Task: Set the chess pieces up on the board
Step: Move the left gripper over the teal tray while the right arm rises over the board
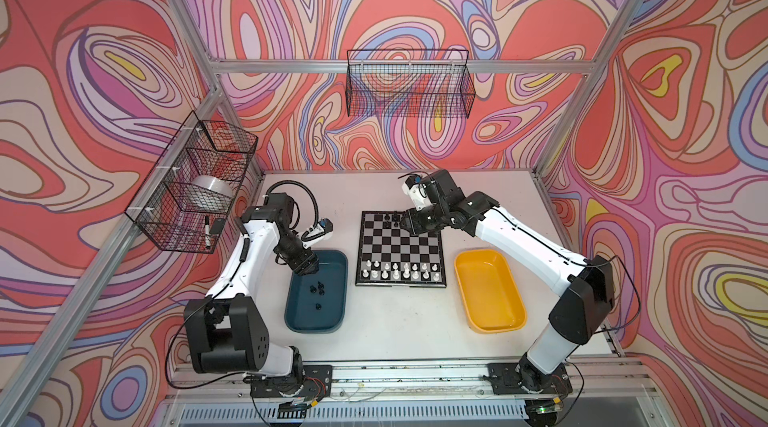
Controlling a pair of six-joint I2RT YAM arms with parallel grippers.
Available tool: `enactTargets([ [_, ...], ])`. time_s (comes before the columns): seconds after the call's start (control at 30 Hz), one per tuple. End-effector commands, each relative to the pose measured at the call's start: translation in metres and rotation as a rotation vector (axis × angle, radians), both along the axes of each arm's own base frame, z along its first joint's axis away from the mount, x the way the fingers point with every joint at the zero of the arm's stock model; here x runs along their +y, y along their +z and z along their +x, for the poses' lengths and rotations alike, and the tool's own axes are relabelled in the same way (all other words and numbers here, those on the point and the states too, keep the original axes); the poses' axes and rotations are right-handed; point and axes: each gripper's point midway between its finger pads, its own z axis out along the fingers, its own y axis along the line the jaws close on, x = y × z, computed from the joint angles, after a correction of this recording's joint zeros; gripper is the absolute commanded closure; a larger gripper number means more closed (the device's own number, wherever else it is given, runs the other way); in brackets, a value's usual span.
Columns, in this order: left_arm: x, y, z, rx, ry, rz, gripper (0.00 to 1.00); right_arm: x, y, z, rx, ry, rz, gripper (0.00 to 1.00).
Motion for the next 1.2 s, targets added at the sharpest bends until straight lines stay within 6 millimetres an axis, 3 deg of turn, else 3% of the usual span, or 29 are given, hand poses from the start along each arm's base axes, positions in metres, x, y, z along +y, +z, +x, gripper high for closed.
enactTargets([
  [0.0, 0.006, -0.003, -0.006, 0.038, -0.101, 0.038, 0.41, 0.005, 0.009, 0.003, -0.026, 0.011, 0.02, 0.82],
  [0.27, 0.007, -0.004, 0.005, -0.001, -0.209, 0.051, 0.51, -0.009, 0.013, -0.004, -0.035, -0.067, 0.048, 0.82],
  [0.47, 0.011, -0.018, 0.002, 0.01, -0.327, 0.108, 0.5, -0.018, 0.014, -0.011, -0.035, -0.101, 0.061, 0.82],
  [0.87, -0.007, -0.04, -0.014, -0.003, -0.44, 0.14, 0.45, -0.025, 0.016, -0.021, -0.035, -0.099, 0.052, 0.81],
  [1.17, -0.01, -0.044, -0.014, 0.0, -0.415, 0.146, 0.48, -0.028, 0.017, -0.025, -0.044, -0.102, 0.058, 0.82],
])
